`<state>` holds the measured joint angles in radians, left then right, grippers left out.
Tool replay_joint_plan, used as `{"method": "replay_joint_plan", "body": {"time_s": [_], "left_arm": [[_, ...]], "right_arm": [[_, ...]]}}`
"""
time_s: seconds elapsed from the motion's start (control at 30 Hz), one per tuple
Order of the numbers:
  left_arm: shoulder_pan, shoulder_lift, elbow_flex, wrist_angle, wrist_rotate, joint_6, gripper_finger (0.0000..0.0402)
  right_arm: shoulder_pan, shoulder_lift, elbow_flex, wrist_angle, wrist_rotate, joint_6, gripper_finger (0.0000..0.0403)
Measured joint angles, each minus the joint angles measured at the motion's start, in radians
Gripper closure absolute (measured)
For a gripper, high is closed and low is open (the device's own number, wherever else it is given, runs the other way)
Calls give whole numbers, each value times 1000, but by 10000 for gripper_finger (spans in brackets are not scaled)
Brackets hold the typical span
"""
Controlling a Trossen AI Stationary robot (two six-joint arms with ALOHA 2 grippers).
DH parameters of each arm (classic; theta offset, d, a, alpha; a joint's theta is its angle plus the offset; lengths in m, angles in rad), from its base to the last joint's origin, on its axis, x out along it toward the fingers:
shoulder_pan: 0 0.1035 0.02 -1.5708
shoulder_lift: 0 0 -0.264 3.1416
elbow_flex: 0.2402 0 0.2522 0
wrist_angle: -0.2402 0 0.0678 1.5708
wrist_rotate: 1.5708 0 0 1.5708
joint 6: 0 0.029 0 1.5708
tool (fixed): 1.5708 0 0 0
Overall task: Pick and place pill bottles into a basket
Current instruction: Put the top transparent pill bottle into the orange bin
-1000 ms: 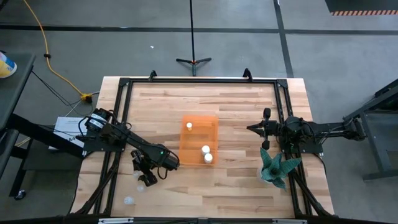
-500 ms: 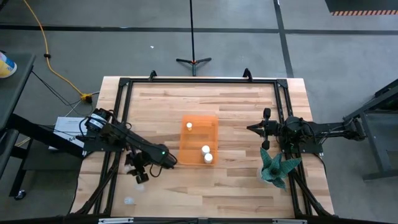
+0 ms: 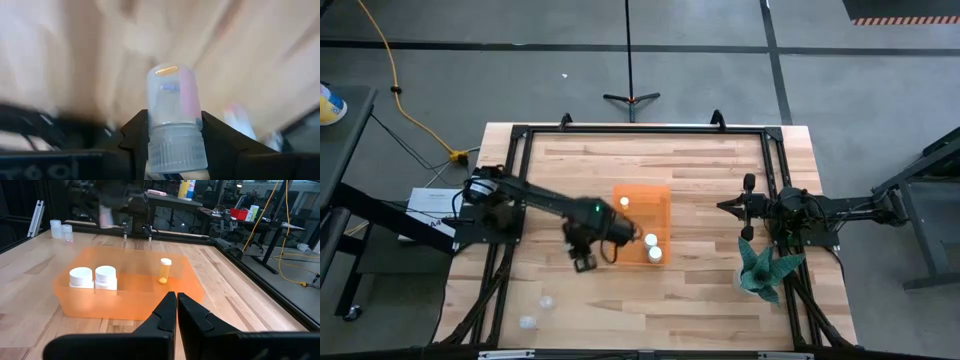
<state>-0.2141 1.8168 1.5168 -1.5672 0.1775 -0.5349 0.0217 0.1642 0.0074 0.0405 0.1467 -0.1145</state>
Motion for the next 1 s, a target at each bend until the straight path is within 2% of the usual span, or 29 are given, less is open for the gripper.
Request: {"method": "replay_joint_plan", "body": {"time_s": [0.07,0.13,0.27,0.47,0.67,0.8,1.0], "left_arm": [[37,-1,34,26,-76,61,220],[76,0,43,76,-106,132,214],[151,1,47,106,-114,255,214],[234,72,83,81,-132,366,221],[240,196,223,-3,-196,470,213],[240,243,343,1,-171,527,217],[240,244,404,-6,-227,556,213]], "right_arm": [[0,0,0,0,0,-7,396],[0,0,0,0,0,-8,396],[0,0,0,0,0,-3,396],[0,0,0,0,0,-2,396],[0,4,0,0,0,-2,396],[0,11,0,0,0,-2,396],[0,19,0,0,0,-3,396]]}}
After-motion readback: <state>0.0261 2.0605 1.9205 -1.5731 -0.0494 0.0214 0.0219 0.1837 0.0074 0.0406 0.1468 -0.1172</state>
